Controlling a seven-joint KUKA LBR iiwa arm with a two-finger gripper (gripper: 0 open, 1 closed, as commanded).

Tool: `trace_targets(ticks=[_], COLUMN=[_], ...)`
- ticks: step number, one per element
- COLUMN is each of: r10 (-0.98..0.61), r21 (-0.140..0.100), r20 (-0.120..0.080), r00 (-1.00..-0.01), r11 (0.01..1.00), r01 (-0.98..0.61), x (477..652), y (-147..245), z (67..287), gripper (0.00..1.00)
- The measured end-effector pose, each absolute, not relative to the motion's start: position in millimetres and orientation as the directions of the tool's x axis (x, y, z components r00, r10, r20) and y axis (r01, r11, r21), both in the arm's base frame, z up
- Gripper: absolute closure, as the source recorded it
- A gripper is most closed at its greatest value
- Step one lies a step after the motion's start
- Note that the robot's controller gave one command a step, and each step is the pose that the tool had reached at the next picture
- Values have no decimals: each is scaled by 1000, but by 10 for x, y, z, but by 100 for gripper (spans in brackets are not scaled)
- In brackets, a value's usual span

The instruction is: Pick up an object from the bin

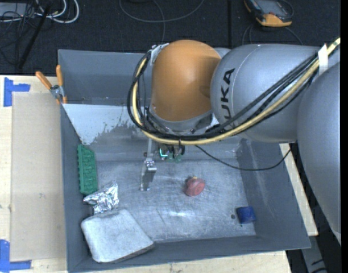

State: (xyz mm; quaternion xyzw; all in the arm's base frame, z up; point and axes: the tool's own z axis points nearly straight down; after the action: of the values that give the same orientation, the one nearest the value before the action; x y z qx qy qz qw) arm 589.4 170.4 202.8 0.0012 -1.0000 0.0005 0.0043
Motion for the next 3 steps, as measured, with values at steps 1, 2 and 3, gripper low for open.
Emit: trace_targets(ticks=[1,2,3], r10=[-51,-127,-121], r21=[2,-3,1], r20=[-8,-29,-4], r00=[-999,-991,-993], r11=[999,992,993], r01=[-51,-127,-121], x=[5805,5342,5274], y=[2145,2432,2455], z=[689,841,795], gripper=[0,0,100])
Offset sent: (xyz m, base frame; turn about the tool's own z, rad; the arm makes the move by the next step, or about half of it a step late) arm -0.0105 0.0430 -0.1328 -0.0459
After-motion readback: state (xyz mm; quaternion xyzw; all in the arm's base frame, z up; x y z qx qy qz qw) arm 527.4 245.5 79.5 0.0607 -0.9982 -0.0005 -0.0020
